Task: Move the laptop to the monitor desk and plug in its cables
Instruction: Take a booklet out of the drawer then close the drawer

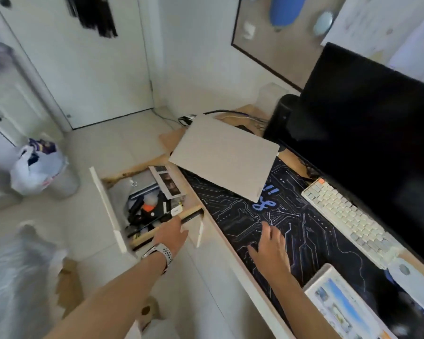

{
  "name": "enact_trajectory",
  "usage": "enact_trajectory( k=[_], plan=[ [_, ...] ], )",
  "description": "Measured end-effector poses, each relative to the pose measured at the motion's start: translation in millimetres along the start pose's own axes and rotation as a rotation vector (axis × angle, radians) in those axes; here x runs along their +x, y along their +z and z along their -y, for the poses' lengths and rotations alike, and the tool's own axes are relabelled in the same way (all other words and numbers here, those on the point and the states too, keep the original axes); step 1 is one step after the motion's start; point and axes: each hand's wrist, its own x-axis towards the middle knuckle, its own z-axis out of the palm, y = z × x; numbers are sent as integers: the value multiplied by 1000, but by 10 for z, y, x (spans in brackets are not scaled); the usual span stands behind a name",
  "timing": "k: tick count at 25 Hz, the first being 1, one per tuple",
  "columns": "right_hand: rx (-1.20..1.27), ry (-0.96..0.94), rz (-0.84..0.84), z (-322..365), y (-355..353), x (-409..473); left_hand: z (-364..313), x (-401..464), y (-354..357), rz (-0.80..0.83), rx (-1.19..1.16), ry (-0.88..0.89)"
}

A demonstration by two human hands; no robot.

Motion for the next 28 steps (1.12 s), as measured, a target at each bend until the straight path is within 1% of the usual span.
enact_trajectory(
  k=[4, 7, 10, 14, 16, 19, 22, 24, 26, 28],
  plan=[
    [-25, -124, 43, 860, 190, 313, 633, 314, -334, 0, -63, -138],
    [-108, -217, 70, 1441, 372, 512, 1007, 556, -494, 6, -108, -153],
    [-153, -299, 81, 1893, 559, 631, 1281, 733, -566, 47, -108, -187],
    [-234, -437, 71, 2222, 754, 808, 1459, 905, -504, 232, -10, -162],
    [-320, -494, 81, 2315, 845, 943, 1495, 975, -404, 275, 0, -185],
    [-425, -590, 118, 2460, 975, 1121, 1496, 1054, -369, 301, -52, -243],
    [-456, -663, 225, 2531, 1183, 1367, 1500, 1251, -333, 293, -162, -323],
    [-491, -721, 368, 2549, 1329, 1547, 1498, 1329, -297, 293, -232, -384],
    [-487, -735, 508, 2556, 1486, 1719, 1485, 1398, -217, 313, -292, -460],
    [-502, -740, 595, 2573, 1619, 1869, 1458, 1437, -106, 351, -328, -512]
  ],
)
